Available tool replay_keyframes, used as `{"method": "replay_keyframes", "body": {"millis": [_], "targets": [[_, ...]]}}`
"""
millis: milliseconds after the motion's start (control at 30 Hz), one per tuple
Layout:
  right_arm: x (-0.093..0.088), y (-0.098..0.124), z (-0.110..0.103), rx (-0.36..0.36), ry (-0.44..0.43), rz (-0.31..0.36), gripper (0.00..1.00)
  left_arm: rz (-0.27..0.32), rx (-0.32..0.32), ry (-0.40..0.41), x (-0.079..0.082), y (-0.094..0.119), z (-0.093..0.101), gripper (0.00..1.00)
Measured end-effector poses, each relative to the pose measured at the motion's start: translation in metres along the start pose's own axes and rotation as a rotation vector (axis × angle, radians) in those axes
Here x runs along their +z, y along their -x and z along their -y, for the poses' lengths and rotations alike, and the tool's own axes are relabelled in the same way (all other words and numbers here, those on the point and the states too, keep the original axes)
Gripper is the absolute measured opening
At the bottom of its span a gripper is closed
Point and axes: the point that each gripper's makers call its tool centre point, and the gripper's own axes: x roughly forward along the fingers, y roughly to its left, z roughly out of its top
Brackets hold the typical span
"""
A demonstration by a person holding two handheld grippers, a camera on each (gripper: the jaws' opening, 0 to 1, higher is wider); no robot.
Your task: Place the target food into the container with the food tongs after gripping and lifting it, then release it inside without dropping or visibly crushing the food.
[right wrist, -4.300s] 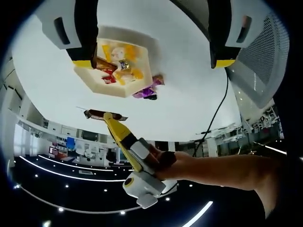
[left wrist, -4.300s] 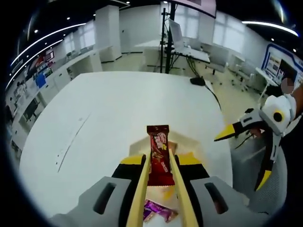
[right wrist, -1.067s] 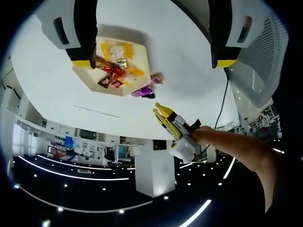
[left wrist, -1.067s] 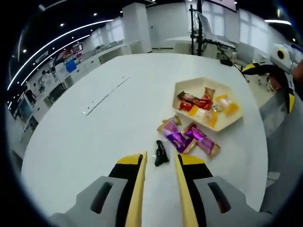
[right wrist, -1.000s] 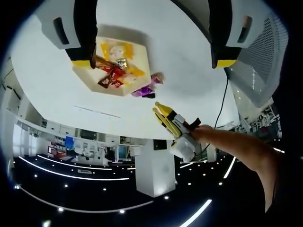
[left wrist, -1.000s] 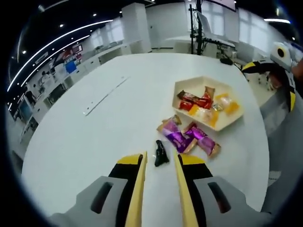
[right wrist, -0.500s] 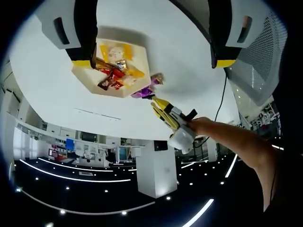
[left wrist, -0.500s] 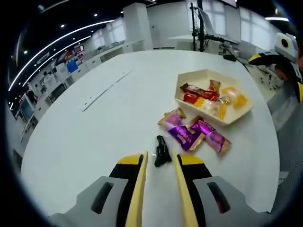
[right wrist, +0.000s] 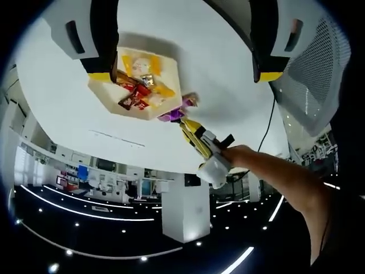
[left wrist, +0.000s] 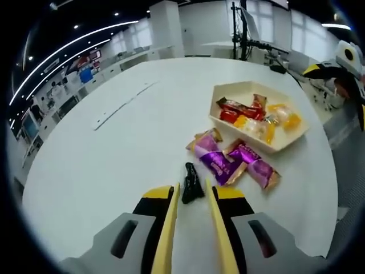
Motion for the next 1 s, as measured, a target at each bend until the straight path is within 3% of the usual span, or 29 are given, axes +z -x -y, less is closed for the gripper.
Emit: {"method": "replay_keyframes", "body": {"millis": [267,500,667,900,1000], "targets": [[-0.003,0.003,0.003,-0.017,0.001,-0.007,0.95,-0.001,0.004,0.032,0.006,-0.006,0.004,0.21],[0.001,0.003,-0.003,0.003,0.018,0.013,0.95,-0.017,0.054,0.019,0.005,-0.005,-0.007,0.17],[0.003,0.005,0.0,-0.011,0.014,0.024,0.94,-0.019,0.053,0.036,-0.001,0.006,-0.007,0.16],[-0.004,0.003,-0.009,0.005,0.079,-0.016,0.94,-0.004,0.053,0.059,0.0,0.028,-0.002,0.17],[0.004,0.006,0.0,-0.014,0.044,0.026,0.96,-0.007,0.055,0.059,-0.003,0.03,-0.003,0.17]]}}
